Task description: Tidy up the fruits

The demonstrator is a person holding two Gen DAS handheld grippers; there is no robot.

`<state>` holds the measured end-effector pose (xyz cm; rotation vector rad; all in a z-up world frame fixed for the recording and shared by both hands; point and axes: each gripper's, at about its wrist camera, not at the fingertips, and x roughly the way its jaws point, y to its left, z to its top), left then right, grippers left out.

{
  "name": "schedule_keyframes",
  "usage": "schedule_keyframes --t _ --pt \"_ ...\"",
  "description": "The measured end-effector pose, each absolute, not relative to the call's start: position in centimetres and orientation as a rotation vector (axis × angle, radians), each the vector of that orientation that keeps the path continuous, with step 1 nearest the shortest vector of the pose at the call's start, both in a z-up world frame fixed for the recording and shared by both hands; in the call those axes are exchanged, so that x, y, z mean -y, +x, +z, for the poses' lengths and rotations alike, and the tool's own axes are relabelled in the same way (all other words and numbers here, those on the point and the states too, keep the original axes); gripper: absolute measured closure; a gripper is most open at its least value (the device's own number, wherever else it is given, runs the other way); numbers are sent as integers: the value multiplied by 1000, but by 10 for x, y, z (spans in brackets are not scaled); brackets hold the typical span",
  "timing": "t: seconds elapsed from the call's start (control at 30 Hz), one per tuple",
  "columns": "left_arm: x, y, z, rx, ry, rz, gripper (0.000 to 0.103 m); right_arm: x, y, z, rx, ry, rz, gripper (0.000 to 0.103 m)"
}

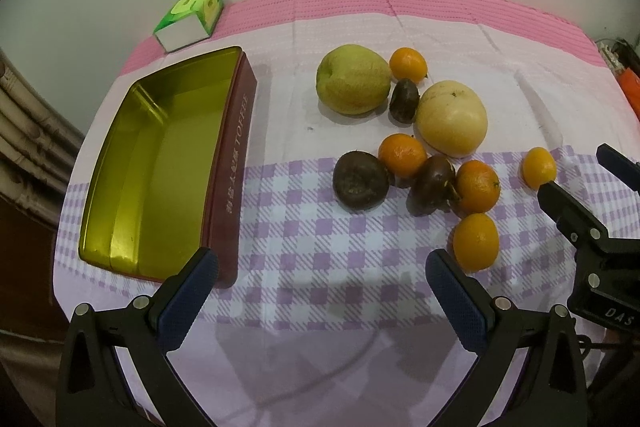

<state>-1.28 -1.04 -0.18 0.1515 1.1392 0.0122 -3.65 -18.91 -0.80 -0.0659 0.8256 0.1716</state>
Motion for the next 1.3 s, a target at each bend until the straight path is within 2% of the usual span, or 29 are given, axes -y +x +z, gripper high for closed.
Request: schedule_keyframes --t 0.9,1.0,1.07,1.3 --pt "5 -18 -6 -1157 133 11 0 190 -35 -13 -866 -49 195 11" --pt "4 -17 -7 -1160 131 11 0 189 -33 -16 -880 -49 200 18" --pt "3 -17 -9 -1162 128 10 0 189 -31 -20 -900 -43 207 27" --pt "0 -14 -15 -1176 114 -3 0 193 -27 -30 -939 -29 199 35"
